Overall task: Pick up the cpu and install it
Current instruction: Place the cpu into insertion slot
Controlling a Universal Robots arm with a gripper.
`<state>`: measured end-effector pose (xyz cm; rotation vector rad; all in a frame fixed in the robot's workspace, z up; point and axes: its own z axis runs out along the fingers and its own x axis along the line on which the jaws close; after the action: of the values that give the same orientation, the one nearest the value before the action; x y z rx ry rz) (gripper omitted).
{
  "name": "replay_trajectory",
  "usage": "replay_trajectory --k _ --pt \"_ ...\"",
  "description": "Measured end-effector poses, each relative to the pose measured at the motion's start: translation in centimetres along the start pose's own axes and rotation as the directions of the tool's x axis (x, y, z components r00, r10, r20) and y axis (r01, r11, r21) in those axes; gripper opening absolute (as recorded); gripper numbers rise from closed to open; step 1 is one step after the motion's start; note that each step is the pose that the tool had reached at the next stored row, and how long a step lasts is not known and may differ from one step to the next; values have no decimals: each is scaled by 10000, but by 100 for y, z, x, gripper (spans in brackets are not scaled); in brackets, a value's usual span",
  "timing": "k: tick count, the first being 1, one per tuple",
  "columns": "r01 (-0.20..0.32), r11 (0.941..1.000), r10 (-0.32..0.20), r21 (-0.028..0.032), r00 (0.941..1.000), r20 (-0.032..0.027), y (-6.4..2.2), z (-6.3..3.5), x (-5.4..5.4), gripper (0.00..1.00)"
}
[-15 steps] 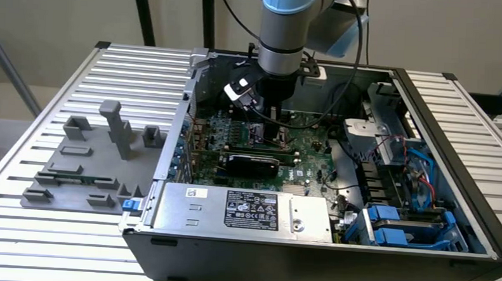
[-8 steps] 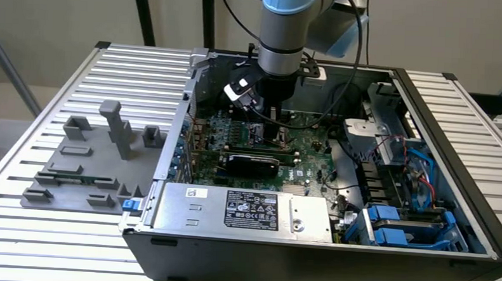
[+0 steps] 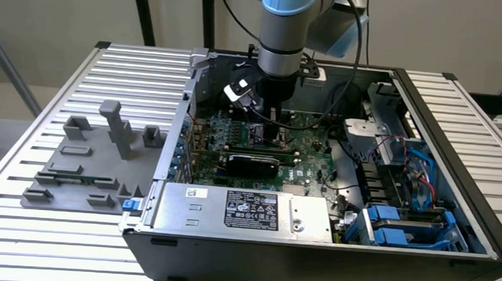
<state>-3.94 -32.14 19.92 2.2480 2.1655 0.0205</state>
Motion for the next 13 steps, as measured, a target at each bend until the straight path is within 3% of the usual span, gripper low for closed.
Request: replay_trajectory --k 13 --pt "1 10000 -1 0 10000 0 -5 21 15 55"
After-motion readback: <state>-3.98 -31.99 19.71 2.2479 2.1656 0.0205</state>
